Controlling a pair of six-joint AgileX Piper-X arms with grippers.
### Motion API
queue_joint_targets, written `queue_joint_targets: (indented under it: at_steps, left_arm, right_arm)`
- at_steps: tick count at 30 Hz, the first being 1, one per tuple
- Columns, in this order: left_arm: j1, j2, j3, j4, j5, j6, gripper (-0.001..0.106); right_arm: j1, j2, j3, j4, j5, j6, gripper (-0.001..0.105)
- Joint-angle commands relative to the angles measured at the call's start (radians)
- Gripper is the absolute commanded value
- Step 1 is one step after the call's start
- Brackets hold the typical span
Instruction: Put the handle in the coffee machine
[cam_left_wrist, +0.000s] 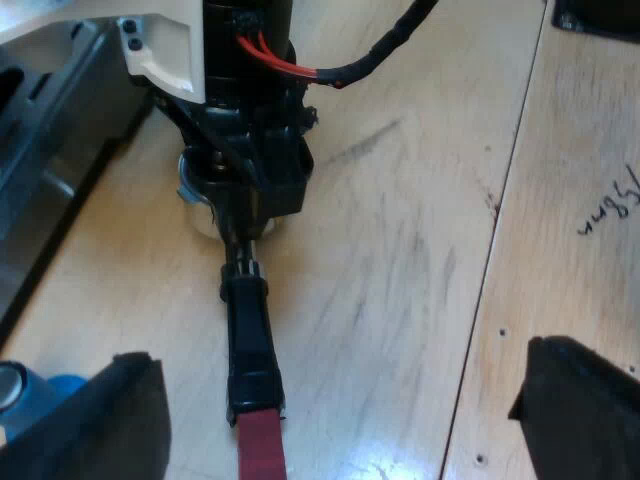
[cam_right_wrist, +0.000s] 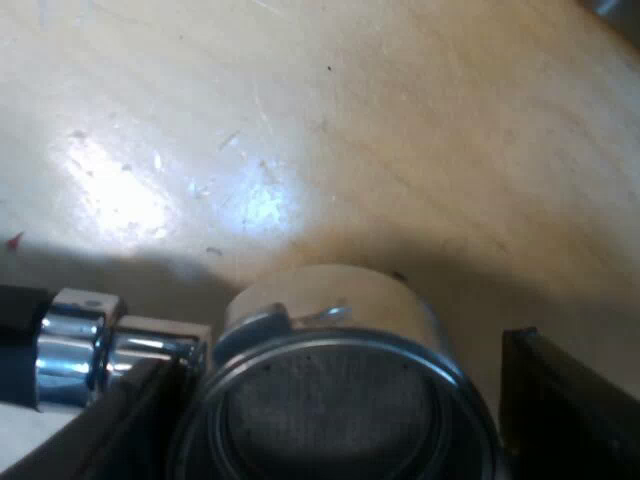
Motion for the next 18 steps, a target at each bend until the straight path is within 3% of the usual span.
queue_joint_targets:
  at_steps: [1, 7, 14, 18]
  left_arm:
    - [-0.005, 0.000, 0.000, -0.022, 0.002, 0.018, 0.073]
    - [-0.005, 0.000, 0.000, -0.022, 0.002, 0.081, 0.073]
    - [-0.005, 0.000, 0.000, -0.022, 0.002, 0.082, 0.073]
    - [-0.005, 0.000, 0.039, -0.022, 0.002, 0.117, 0.073]
  right_arm:
    - [-0.001, -0.044, -0.029, 0.053, -0.020, 0.006, 0.000]
    - [-0.001, -0.090, -0.036, 0.114, -0.051, 0.031, 0.000]
    - [-0.001, -0.135, -0.041, 0.160, -0.097, 0.070, 0.000]
    - [-0.001, -0.158, -0.043, 0.172, -0.097, 0.075, 0.000]
